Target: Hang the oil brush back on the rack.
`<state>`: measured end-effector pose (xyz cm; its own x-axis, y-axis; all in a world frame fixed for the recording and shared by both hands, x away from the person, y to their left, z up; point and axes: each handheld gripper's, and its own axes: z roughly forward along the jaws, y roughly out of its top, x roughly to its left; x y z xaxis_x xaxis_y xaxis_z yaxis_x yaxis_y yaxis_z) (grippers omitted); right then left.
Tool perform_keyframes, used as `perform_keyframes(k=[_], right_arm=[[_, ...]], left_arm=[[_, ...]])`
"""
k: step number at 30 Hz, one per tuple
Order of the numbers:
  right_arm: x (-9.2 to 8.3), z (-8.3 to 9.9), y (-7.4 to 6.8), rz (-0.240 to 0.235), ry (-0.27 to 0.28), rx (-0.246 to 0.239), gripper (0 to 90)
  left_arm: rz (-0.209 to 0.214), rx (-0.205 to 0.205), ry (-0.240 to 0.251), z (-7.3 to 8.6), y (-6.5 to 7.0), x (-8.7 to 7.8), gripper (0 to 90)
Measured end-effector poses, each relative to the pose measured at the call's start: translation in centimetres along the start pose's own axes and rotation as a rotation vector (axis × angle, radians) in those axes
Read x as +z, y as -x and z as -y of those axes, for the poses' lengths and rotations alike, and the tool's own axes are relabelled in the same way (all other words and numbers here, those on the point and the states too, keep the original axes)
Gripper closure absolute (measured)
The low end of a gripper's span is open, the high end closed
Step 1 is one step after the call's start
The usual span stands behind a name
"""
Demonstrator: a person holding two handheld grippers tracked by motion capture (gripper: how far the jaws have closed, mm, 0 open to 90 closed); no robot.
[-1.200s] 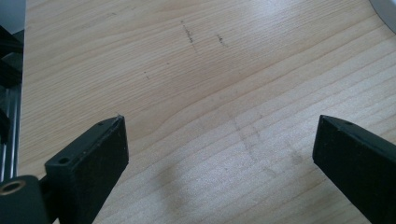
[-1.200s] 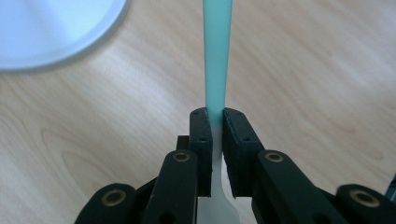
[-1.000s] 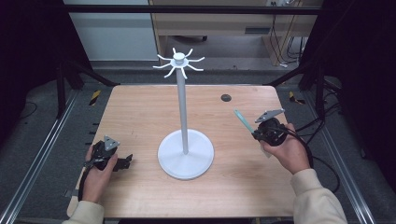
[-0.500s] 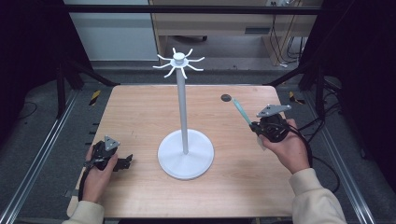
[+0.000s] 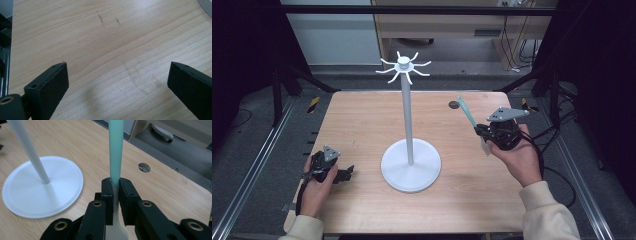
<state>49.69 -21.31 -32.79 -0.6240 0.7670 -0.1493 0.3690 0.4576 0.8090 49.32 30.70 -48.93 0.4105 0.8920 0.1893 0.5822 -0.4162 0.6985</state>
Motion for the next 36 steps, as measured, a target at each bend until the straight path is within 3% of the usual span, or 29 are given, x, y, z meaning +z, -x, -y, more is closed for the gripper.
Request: perform_keyframes(k=[17, 28, 36], right_arm=[[-1.1, -1.2, -1.5, -0.054, 0.126, 0.026, 82.4], [-2.2, -2.3, -2.3, -0.155, 0.240, 0.095, 82.4], [-2.8, -3.2, -3.5, -0.194, 0.291, 0.084, 82.4]], left_arm=[[0.002, 0.004, -0.003, 0.0, 0.0, 0.0, 3.0], [0.002, 0.004, -0.004, 0.0, 0.1, 0.1, 3.0], [0.004, 0.014, -0.008, -0.1, 0.3, 0.1, 3.0]])
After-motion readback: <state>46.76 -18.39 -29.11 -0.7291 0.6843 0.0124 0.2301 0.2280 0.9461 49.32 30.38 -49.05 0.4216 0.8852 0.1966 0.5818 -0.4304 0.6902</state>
